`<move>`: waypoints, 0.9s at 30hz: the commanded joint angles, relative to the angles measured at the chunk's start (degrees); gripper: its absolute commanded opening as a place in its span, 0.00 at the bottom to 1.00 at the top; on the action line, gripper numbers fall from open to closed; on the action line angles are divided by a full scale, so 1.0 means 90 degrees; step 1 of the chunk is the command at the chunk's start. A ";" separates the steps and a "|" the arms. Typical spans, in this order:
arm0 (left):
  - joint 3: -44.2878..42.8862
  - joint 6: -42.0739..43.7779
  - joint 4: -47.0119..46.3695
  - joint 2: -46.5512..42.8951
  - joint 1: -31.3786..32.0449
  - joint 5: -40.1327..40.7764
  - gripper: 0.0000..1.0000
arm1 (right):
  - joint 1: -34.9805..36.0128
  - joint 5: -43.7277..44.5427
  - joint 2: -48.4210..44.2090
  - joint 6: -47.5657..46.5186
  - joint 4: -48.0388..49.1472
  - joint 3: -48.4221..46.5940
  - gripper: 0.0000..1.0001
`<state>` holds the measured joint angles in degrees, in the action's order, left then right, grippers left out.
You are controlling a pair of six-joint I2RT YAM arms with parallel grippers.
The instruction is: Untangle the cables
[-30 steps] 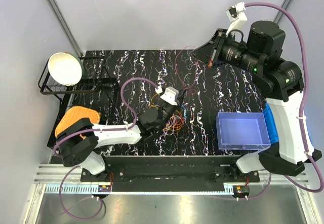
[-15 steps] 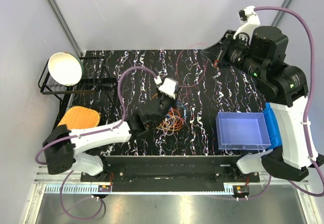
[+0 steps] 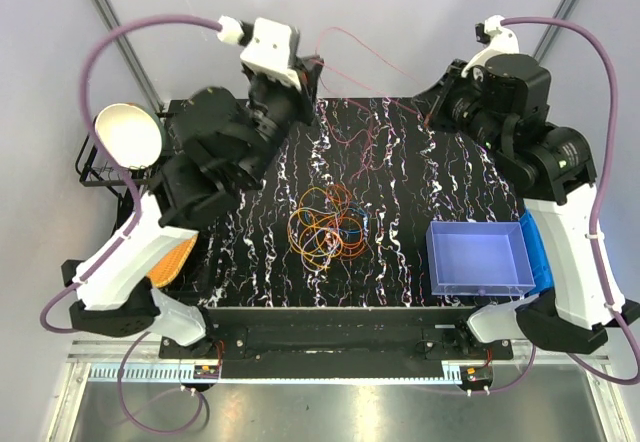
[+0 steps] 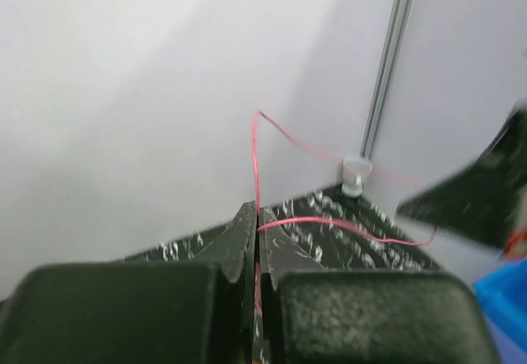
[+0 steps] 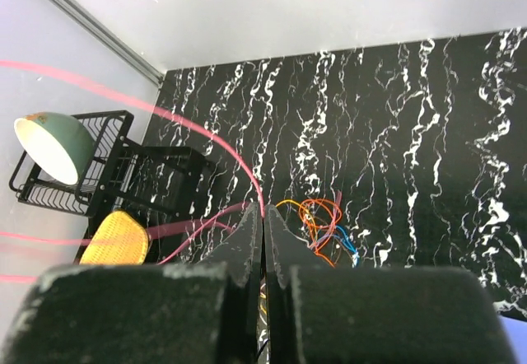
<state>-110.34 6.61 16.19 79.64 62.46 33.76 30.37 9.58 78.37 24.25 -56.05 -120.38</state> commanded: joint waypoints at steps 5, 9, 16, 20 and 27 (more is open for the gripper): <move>-0.1560 0.0457 0.1816 0.0509 0.0082 0.0253 0.00 | 0.0024 0.0097 0.0033 0.0235 0.0271 0.0503 0.00; -0.0690 0.0204 0.1542 0.0039 0.0082 0.0243 0.00 | 0.0024 -0.0068 -0.0143 0.0439 0.0670 0.1768 0.00; -0.0006 0.0027 0.1512 -0.0362 0.0072 0.0214 0.00 | 0.0034 -0.1880 -0.0465 0.1026 0.2201 0.4145 0.00; 0.0423 -0.0022 0.1561 -0.0440 0.0072 0.0302 0.00 | 0.0024 -0.2792 -0.0417 0.1114 0.2585 0.4741 0.05; 0.1927 -0.0304 0.1834 -0.0694 0.0072 0.0234 0.00 | 0.0034 -0.2560 -0.1021 0.0637 0.1953 0.5006 0.63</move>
<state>-98.65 5.89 32.93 75.83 63.11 35.18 30.70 -13.15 75.24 32.69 -37.30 -74.96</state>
